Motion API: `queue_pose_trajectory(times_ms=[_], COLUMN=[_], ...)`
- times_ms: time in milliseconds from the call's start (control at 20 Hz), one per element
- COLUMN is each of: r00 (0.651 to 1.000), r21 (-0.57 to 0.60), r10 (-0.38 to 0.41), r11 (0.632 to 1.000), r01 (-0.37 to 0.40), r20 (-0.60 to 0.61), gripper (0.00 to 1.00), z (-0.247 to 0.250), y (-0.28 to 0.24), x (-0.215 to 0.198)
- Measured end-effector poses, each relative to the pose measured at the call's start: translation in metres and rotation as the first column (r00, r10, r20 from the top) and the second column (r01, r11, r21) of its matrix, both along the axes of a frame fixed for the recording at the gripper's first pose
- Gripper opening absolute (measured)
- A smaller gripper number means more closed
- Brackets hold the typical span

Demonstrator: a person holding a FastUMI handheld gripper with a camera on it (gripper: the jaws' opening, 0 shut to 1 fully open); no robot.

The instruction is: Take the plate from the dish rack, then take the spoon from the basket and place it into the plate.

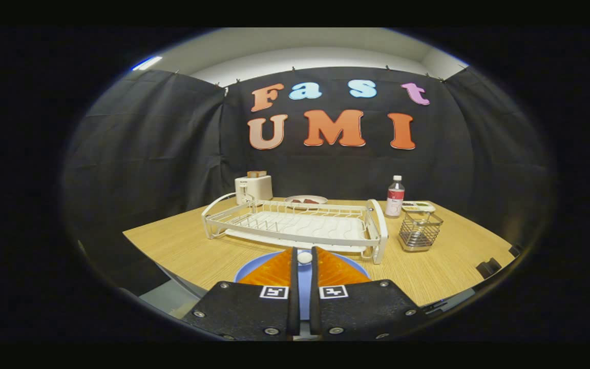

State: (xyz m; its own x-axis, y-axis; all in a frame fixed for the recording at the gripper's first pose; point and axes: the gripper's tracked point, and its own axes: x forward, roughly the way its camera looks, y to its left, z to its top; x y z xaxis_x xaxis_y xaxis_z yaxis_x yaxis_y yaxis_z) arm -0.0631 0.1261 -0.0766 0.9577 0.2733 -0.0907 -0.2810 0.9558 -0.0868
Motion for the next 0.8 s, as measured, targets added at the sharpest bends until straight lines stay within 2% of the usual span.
queue_pose_trajectory(times_ms=[350,550,600,700,800], r00=[0.999,0.998,0.997,0.994,0.992], r21=[-0.005,0.026,0.028,0.026,0.032], r10=[-0.019,-0.048,-0.062,-0.096,-0.122], r11=[1.000,0.998,0.998,0.995,0.992], r01=[0.019,0.049,0.063,0.097,0.123], r20=[-0.045,-0.051,-0.049,-0.044,-0.036], gripper=[0.17,0.62,0.77,0.95,0.97], z=[-0.007,0.002,0.005,0.010,0.020], y=[-0.008,-0.017,-0.022,-0.033,-0.041], x=[0.010,0.018,0.020,0.026,0.030])
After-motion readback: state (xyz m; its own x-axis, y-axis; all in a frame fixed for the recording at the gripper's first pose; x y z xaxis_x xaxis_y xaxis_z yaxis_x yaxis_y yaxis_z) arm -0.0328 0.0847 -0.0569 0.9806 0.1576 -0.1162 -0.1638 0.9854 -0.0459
